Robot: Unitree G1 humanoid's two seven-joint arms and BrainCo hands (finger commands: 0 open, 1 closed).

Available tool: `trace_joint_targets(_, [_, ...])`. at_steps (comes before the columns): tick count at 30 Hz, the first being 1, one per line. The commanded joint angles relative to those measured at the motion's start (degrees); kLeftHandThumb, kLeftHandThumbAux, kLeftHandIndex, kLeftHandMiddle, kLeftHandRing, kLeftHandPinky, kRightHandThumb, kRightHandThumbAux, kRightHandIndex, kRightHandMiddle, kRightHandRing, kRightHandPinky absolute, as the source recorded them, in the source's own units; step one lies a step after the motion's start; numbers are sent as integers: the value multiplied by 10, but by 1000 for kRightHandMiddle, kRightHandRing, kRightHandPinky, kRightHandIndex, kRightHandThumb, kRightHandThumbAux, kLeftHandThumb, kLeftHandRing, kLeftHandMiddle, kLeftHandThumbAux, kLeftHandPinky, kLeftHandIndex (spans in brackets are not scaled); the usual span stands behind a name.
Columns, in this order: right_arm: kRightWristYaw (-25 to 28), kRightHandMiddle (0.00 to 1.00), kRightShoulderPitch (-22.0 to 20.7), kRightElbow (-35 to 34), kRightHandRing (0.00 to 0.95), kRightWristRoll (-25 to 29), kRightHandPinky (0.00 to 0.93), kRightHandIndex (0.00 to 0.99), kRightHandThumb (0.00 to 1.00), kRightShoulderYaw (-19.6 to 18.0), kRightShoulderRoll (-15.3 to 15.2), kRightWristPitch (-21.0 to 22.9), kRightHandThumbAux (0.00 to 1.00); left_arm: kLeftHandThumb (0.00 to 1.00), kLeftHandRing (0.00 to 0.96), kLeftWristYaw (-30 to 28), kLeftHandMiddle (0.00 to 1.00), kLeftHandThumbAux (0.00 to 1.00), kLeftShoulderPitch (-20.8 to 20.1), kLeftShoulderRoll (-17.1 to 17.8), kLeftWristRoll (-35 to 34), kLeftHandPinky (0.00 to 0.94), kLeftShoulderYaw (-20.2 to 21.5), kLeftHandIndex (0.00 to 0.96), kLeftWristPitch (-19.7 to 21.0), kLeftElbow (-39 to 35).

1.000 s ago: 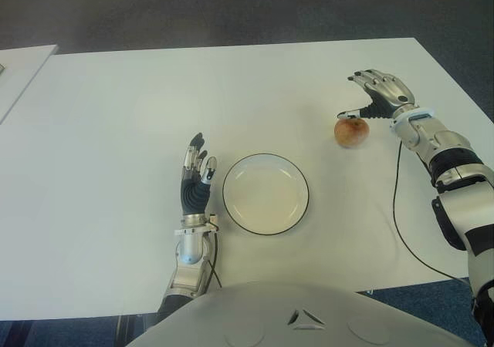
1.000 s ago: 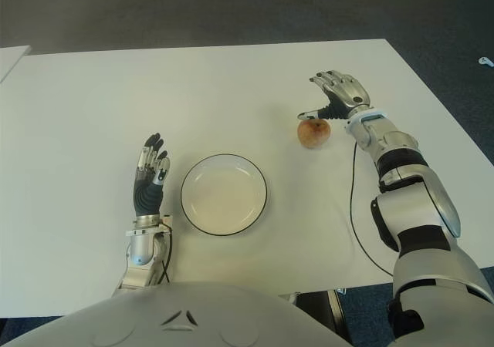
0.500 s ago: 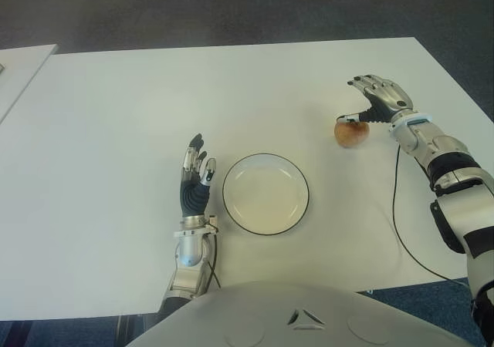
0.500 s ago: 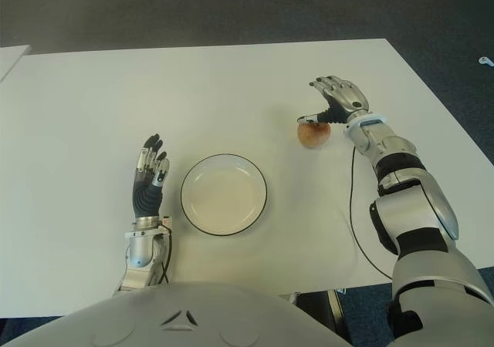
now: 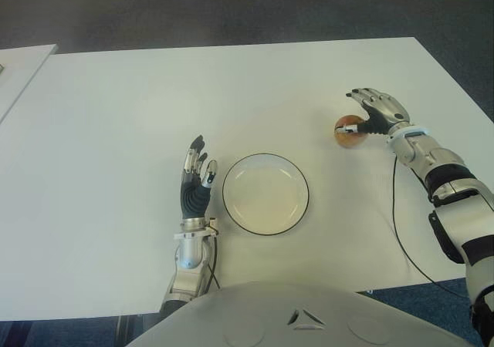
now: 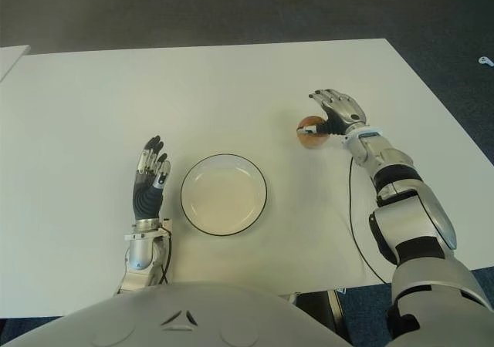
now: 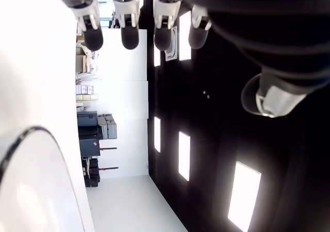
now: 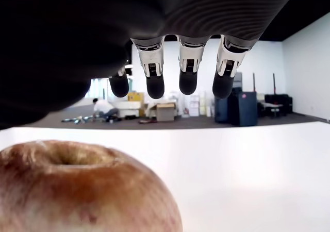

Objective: Put the apples into the plate.

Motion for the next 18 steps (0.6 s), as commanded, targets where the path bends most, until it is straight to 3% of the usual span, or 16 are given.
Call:
trace_joint_targets(1, [-4, 0, 30, 1, 0, 10, 0, 0, 243, 1, 9, -4, 326, 34, 0, -3, 0, 415, 40, 1, 16, 0, 3, 0, 18, 21])
trace_joint_targets(18, [-25, 0, 69, -14, 0, 24, 1, 0, 244, -2, 21, 9, 287, 27, 0, -12, 0, 433, 55, 7, 12, 0, 6, 0, 14, 1])
